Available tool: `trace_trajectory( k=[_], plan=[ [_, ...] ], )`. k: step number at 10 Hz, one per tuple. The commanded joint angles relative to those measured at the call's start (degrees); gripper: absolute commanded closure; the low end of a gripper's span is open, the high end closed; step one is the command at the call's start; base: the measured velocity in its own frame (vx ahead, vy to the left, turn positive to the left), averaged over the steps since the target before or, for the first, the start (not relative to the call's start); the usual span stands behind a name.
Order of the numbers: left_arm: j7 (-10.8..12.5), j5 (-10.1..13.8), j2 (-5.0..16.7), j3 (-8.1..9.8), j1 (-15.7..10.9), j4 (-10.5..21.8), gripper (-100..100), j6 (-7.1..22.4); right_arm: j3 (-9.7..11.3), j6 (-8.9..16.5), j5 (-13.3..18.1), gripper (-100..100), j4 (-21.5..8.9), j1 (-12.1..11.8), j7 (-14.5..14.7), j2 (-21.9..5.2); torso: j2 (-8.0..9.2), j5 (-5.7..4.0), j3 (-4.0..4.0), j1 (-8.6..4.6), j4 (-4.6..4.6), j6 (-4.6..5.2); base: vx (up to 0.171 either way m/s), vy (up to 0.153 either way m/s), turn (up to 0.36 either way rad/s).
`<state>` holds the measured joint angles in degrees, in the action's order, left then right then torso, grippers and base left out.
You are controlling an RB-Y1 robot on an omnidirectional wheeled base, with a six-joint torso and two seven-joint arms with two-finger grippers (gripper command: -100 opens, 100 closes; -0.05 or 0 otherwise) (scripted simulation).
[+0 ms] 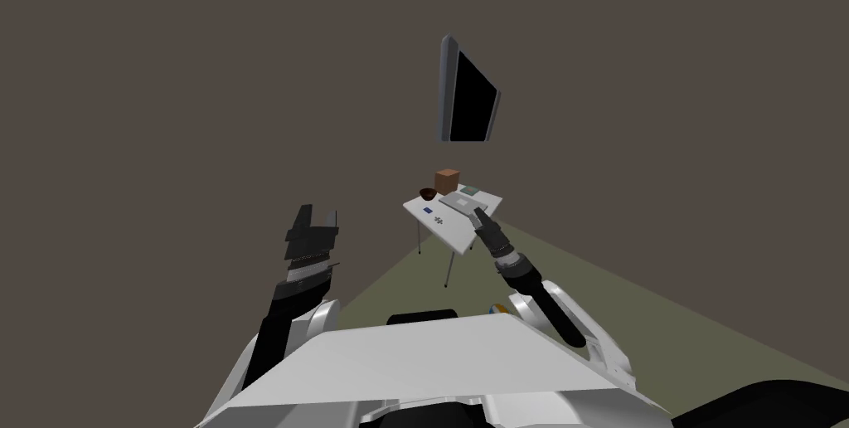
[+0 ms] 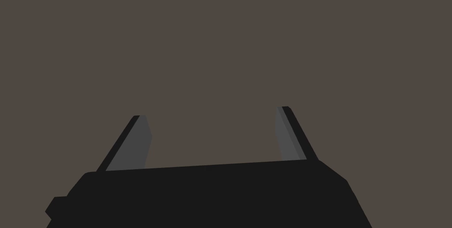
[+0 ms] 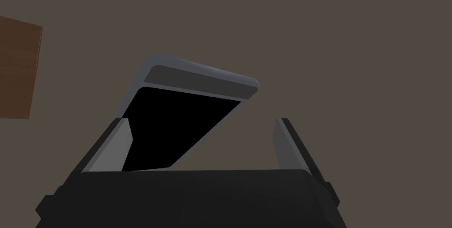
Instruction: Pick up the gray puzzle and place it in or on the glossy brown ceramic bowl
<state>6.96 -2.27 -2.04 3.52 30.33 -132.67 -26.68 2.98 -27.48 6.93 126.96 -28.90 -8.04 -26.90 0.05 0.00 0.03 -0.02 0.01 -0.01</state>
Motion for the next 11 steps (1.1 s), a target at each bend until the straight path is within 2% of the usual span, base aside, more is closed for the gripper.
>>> trace_trajectory(
  k=[1,8,10,11],
  plan=[
    [0.00,0.00,0.00,0.00,0.00,0.00,0,0.00,0.11,0.68,0.31,-100,-0.14,-0.32,-0.45,-2.53,0.00,0.00,0.00,0.00,0.00,0.00,-0.012,-0.001,0.050],
    [0.00,0.00,0.00,0.00,0.01,0.00,0,0.00,0.93,4.91,2.75,-100,-3.63,-2.02,-4.10,-14.96,-0.04,0.00,-0.02,0.01,-0.01,0.02,-0.007,0.005,0.089],
    [0.00,0.00,0.00,0.00,0.01,0.00,0,0.00,0.93,4.91,2.75,-100,-3.63,-2.02,-4.10,-16.97,-0.06,0.01,-0.03,0.02,-0.01,0.03,0.000,0.004,0.022],
    [0.00,0.00,0.00,0.01,0.01,0.00,0,0.00,1.19,5.93,3.38,-100,-4.59,-2.58,-5.03,-19.18,-0.06,0.00,-0.03,0.01,-0.01,0.03,0.003,0.011,0.125]
  ],
)
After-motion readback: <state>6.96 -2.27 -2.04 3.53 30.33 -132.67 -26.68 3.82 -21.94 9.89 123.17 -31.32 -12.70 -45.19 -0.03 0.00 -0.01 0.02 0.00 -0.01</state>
